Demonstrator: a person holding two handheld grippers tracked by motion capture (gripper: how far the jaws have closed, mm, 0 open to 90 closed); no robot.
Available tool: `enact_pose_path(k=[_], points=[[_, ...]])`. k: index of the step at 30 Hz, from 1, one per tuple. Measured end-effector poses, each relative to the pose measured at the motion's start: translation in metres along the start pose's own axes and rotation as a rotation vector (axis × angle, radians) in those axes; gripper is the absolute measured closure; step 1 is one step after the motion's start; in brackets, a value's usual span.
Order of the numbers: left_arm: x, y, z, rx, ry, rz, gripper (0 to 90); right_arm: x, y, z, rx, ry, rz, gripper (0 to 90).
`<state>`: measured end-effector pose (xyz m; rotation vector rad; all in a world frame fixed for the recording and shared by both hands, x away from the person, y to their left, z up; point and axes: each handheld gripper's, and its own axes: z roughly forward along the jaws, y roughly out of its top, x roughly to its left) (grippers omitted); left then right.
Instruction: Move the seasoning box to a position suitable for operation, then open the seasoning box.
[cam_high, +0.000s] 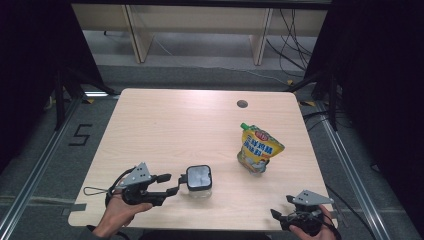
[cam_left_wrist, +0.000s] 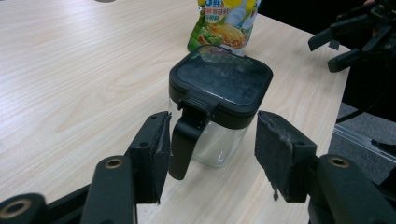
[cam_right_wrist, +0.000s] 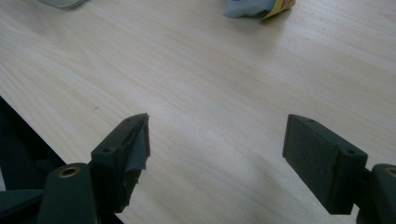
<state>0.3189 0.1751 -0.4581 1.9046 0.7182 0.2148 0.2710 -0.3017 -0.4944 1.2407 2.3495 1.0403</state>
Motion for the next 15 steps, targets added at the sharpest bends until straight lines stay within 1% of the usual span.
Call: enact_pose_path(k=[1, 2, 3, 4, 5, 6, 7, 8, 9, 10, 11, 12, 14, 15], points=[[0.000, 0.000, 0.000, 0.000, 0.000, 0.000, 46.3, 0.000, 0.000, 0.000, 0.000, 0.000, 0.000, 24.1], [0.000, 0.001, -0.001, -0.001, 0.014, -0.007, 48.0, -0.001, 0.000, 0.000, 0.003, 0.001, -0.007, 24.1], [0.000, 0.001, -0.001, -0.001, 0.014, -0.007, 49.5, -0.001, 0.000, 0.000, 0.003, 0.001, -0.007, 24.1], [0.001, 0.002, -0.002, -0.014, 0.018, -0.007, 51.5, 0.000, 0.001, 0.000, -0.005, -0.015, -0.014, 24.1], [0.001, 0.003, -0.002, -0.022, 0.014, 0.004, 54.3, 0.000, 0.001, 0.000, -0.005, -0.011, -0.021, 24.1], [0.001, 0.004, -0.003, -0.023, 0.017, 0.000, 57.9, 0.001, 0.001, 0.000, -0.003, -0.017, -0.020, 24.1], [0.002, 0.005, -0.002, -0.029, 0.006, 0.010, 62.5, 0.003, 0.000, 0.001, -0.004, -0.003, 0.012, 24.1], [0.001, 0.006, -0.002, -0.033, 0.015, 0.008, 67.3, 0.002, 0.001, 0.000, -0.004, -0.011, -0.009, 24.1], [0.001, 0.006, -0.002, -0.033, 0.015, 0.008, 72.0, 0.002, 0.001, 0.000, -0.004, -0.011, -0.009, 24.1], [0.001, 0.009, 0.000, -0.043, 0.026, 0.017, 76.8, 0.000, 0.001, 0.000, -0.005, -0.004, -0.018, 24.1], [0.001, 0.011, 0.001, -0.042, 0.038, 0.029, 79.9, 0.000, 0.001, 0.000, -0.002, -0.006, -0.012, 24.1], [0.001, 0.012, 0.003, -0.048, 0.045, 0.028, 83.2, 0.000, 0.001, 0.001, -0.003, -0.004, -0.008, 24.1], [0.000, 0.014, 0.006, -0.045, 0.056, 0.053, 87.0, -0.001, 0.001, 0.001, -0.014, -0.005, -0.036, 24.1], [0.000, 0.014, 0.006, -0.045, 0.056, 0.053, 87.9, 0.001, 0.002, 0.000, -0.001, -0.010, -0.008, 24.1]])
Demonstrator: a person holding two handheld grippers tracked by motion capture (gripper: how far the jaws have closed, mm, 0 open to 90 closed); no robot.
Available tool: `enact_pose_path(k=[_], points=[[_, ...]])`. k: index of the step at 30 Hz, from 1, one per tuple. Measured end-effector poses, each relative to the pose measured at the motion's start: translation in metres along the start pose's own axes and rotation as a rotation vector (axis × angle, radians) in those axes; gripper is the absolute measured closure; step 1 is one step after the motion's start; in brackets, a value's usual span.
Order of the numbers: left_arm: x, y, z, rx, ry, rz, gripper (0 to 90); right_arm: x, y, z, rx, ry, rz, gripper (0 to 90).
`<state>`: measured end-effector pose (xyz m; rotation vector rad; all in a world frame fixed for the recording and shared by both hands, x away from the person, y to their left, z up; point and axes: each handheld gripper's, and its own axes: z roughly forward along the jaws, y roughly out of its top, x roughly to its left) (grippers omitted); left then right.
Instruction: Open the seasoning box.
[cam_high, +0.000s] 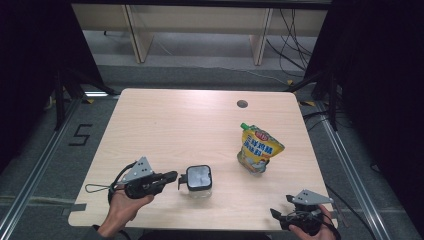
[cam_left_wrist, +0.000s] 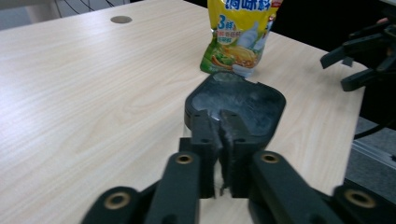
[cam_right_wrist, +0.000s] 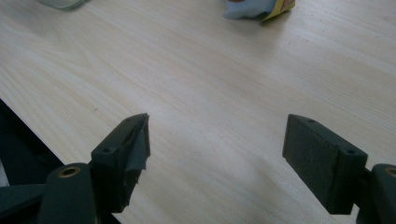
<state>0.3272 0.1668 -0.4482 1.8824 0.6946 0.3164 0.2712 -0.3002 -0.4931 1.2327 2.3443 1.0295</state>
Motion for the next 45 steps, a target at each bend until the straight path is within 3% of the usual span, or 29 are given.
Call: enact_pose_path(k=[4, 7, 12, 13, 23, 25, 26, 27, 29, 31, 35, 37, 38, 40, 44, 45], points=[[-0.003, 0.003, 0.009, 0.004, 0.006, 0.004, 89.4, -0.001, 0.000, 0.001, -0.011, 0.009, -0.014, 24.1], [-0.004, 0.003, 0.016, 0.018, 0.007, 0.007, 89.2, 0.002, 0.001, 0.000, -0.007, -0.002, 0.009, 24.2], [-0.003, 0.002, 0.018, 0.029, 0.020, 0.003, 89.1, 0.002, 0.001, 0.000, -0.011, 0.003, 0.004, 24.2], [-0.002, 0.001, 0.020, 0.034, 0.025, 0.000, 89.1, 0.000, 0.002, 0.000, -0.017, 0.001, -0.019, 24.2], [-0.003, 0.000, 0.021, 0.042, 0.025, 0.020, 88.0, 0.003, 0.003, 0.001, -0.019, 0.011, -0.009, 24.8], [-0.002, -0.002, 0.021, 0.031, 0.024, 0.004, 88.0, 0.004, 0.004, 0.001, -0.035, 0.014, -0.033, 27.7], [-0.001, -0.002, 0.021, 0.027, 0.020, 0.007, 88.0, 0.003, 0.005, 0.002, -0.050, 0.039, -0.046, 29.5], [-0.001, -0.003, 0.021, 0.025, 0.018, 0.012, 88.0, 0.009, 0.006, 0.000, -0.053, 0.039, -0.013, 31.2], [-0.001, -0.003, 0.021, 0.020, 0.021, 0.006, 88.0, 0.010, 0.010, -0.002, -0.097, 0.025, -0.052, 36.4], [-0.001, -0.004, 0.021, 0.013, 0.019, -0.007, 87.9, 0.014, 0.014, -0.005, -0.165, 0.036, -0.043, 40.0], [-0.001, -0.005, 0.020, 0.010, 0.020, -0.001, 87.8, 0.021, 0.023, -0.003, -0.227, 0.052, -0.080, 46.5], [-0.001, -0.006, 0.020, 0.003, 0.019, -0.009, 87.9, 0.029, 0.028, -0.002, -0.224, 0.079, -0.052, 49.0], [0.000, -0.007, 0.020, 0.001, 0.016, -0.009, 87.9, 0.027, 0.032, 0.001, -0.254, 0.076, -0.108, 49.9], [0.000, -0.008, 0.019, -0.001, 0.024, -0.023, 87.8, 0.034, 0.036, 0.004, -0.238, 0.094, -0.088, 52.4], [0.002, -0.009, 0.018, -0.001, 0.017, -0.038, 87.6, 0.038, 0.045, 0.013, -0.256, 0.112, -0.141, 56.0], [0.003, -0.009, 0.018, -0.003, 0.014, -0.034, 87.3, 0.042, 0.051, 0.018, -0.268, 0.122, -0.177, 60.0]])
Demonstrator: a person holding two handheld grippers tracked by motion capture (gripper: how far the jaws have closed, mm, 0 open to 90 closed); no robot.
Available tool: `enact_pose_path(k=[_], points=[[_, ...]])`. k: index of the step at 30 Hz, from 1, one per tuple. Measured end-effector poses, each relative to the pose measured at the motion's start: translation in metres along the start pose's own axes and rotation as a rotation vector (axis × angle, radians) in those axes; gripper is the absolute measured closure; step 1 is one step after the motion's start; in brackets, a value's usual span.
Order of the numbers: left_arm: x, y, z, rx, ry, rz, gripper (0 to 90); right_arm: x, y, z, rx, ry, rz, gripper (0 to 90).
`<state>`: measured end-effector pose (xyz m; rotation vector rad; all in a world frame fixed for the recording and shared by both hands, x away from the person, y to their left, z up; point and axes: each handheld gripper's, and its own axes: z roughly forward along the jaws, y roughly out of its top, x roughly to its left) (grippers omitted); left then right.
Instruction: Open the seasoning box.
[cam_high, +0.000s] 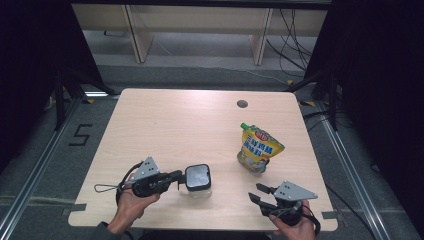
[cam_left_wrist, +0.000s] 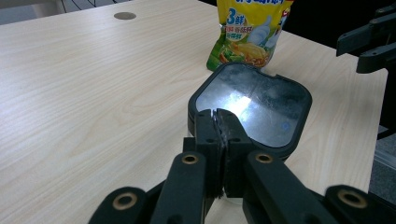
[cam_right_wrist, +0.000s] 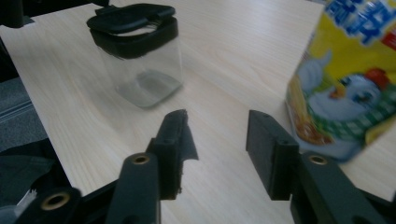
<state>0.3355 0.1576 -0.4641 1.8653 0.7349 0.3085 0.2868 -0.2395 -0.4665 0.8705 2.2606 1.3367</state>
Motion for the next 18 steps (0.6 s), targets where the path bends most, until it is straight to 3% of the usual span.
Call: enact_pose_path(k=[12, 17, 18], points=[[0.001, -0.003, 0.002, -0.026, -0.022, -0.033, 87.6, 0.016, 0.033, 0.040, -0.018, 0.088, -0.091, 74.1], [0.001, -0.003, 0.001, -0.019, -0.014, -0.030, 87.6, 0.023, 0.041, 0.057, -0.016, 0.119, -0.102, 77.6], [0.002, -0.003, 0.001, -0.017, -0.016, -0.031, 87.6, 0.026, 0.042, 0.060, -0.013, 0.122, -0.082, 78.3]])
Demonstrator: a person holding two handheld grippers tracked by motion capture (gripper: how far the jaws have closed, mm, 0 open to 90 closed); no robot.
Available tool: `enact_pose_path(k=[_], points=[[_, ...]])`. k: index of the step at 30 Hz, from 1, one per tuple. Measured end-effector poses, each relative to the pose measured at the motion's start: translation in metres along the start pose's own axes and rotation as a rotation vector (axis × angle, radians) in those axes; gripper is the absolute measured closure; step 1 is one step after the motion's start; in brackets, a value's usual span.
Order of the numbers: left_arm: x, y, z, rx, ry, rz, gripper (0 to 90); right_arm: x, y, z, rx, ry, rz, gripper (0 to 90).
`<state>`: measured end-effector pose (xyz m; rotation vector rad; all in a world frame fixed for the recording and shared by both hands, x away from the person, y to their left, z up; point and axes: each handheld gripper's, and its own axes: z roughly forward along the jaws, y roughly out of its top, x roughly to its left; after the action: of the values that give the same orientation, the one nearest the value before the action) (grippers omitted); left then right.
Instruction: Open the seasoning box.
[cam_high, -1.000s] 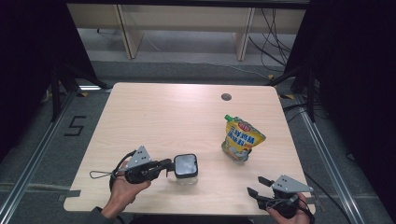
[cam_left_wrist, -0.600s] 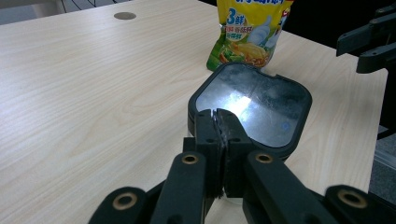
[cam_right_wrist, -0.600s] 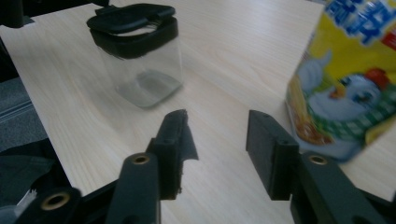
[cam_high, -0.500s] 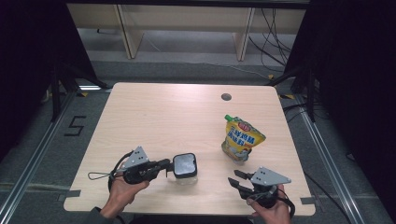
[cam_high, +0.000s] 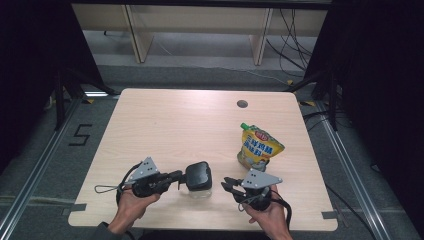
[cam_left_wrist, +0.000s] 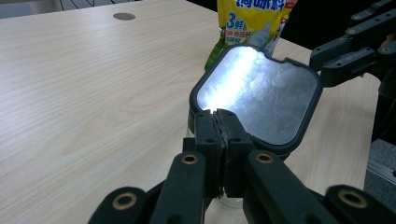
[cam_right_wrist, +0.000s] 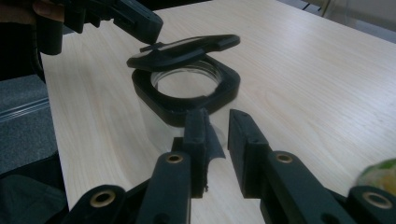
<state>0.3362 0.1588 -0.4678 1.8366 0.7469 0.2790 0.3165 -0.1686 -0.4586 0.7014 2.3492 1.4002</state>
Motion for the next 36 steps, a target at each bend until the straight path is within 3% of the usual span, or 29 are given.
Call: enact_pose_path(k=[3, 5, 14, 17, 18, 19, 21, 22, 23, 27, 28, 33, 34, 36], points=[[0.000, 0.000, 0.000, -0.001, 0.001, 0.001, 87.6, 0.001, 0.004, 0.008, 0.005, 0.026, -0.027, 79.5], [-0.001, -0.001, 0.000, -0.002, 0.010, -0.021, 87.5, 0.001, 0.005, 0.009, 0.009, 0.018, -0.025, 79.9], [0.001, -0.001, 0.000, -0.004, 0.007, 0.001, 85.3, 0.009, 0.018, 0.024, -0.002, 0.053, -0.067, 83.6], [0.003, -0.001, -0.001, -0.001, 0.004, 0.010, 78.7, 0.009, 0.019, 0.026, -0.003, 0.060, -0.073, 83.8], [0.006, -0.001, -0.003, -0.025, 0.000, -0.031, 76.6, 0.010, 0.022, 0.026, -0.005, 0.061, -0.072, 83.8], [0.008, 0.000, -0.005, -0.035, -0.009, -0.035, 75.2, 0.011, 0.023, 0.027, -0.011, 0.063, -0.073, 84.0], [0.013, 0.000, -0.012, -0.038, -0.035, -0.008, 72.0, 0.012, 0.024, 0.027, -0.004, 0.064, -0.077, 84.0], [0.012, -0.001, -0.015, -0.035, -0.036, -0.019, 70.3, 0.012, 0.024, 0.027, -0.003, 0.063, -0.079, 84.0], [0.014, -0.002, -0.017, -0.029, -0.047, 0.008, 69.1, 0.012, 0.025, 0.028, -0.010, 0.066, -0.084, 84.1], [0.016, -0.010, -0.018, 0.013, -0.044, 0.031, 64.8, 0.012, 0.027, 0.028, -0.008, 0.054, -0.085, 84.1], [0.017, -0.016, -0.015, 0.046, -0.039, 0.038, 63.7, 0.013, 0.028, 0.029, -0.012, 0.061, -0.088, 84.1], [0.015, -0.023, -0.007, 0.076, -0.051, 0.047, 61.2, 0.014, 0.032, 0.031, -0.018, 0.064, -0.095, 84.1], [0.014, -0.026, -0.001, 0.095, -0.053, 0.074, 60.5, 0.016, 0.034, 0.031, -0.023, 0.060, -0.094, 84.1], [0.013, -0.028, 0.003, 0.105, -0.048, 0.082, 59.9, 0.017, 0.036, 0.032, -0.020, 0.060, -0.106, 84.1]])
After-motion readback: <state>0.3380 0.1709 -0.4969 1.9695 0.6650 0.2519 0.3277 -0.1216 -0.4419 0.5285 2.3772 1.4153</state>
